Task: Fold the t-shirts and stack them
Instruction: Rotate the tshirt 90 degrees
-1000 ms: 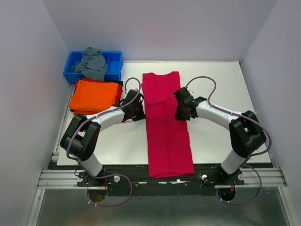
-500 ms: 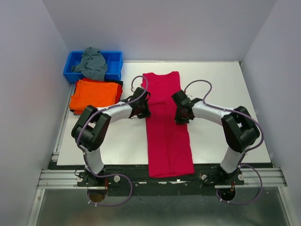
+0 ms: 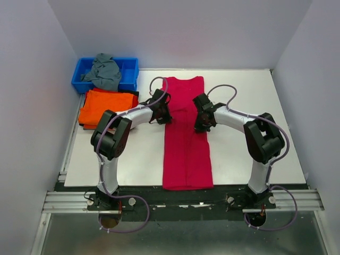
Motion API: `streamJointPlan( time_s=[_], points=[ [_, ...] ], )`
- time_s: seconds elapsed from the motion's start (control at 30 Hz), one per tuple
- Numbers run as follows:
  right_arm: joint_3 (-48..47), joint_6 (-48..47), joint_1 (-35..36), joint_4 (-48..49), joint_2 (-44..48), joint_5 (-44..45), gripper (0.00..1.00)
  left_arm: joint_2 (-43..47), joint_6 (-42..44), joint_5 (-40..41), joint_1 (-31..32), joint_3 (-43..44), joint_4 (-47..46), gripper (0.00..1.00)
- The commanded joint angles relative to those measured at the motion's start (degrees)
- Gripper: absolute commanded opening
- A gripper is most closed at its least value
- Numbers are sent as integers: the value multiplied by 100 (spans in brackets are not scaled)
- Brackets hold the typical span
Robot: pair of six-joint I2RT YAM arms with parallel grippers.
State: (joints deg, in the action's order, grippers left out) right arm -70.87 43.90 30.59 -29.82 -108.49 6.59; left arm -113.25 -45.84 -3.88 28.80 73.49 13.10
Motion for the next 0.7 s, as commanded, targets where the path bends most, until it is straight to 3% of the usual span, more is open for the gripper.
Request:
streamJointPlan(
  time_s=[0.0,0.17,0.37,0.5,0.67],
  points=[
    [-356,-13,-272,-49,-655,-122,1,-609,164,-34,-365,445,342,0],
    [-1041,-57,-492,-392,-1209,-299,1,-1172,234,-8,-489,1245,728,0],
    [-1367,-92,-607,-471,-1166,-229,1,-1165,93,-95,-480,1264,527,0],
    [-1238,-417,-607,-262,-667,-456,1,-604,216,-61,-410,1036,386,1],
    [18,-742,-572,486,704,-852,23,758,436,651,-85,325,465,18]
  ],
)
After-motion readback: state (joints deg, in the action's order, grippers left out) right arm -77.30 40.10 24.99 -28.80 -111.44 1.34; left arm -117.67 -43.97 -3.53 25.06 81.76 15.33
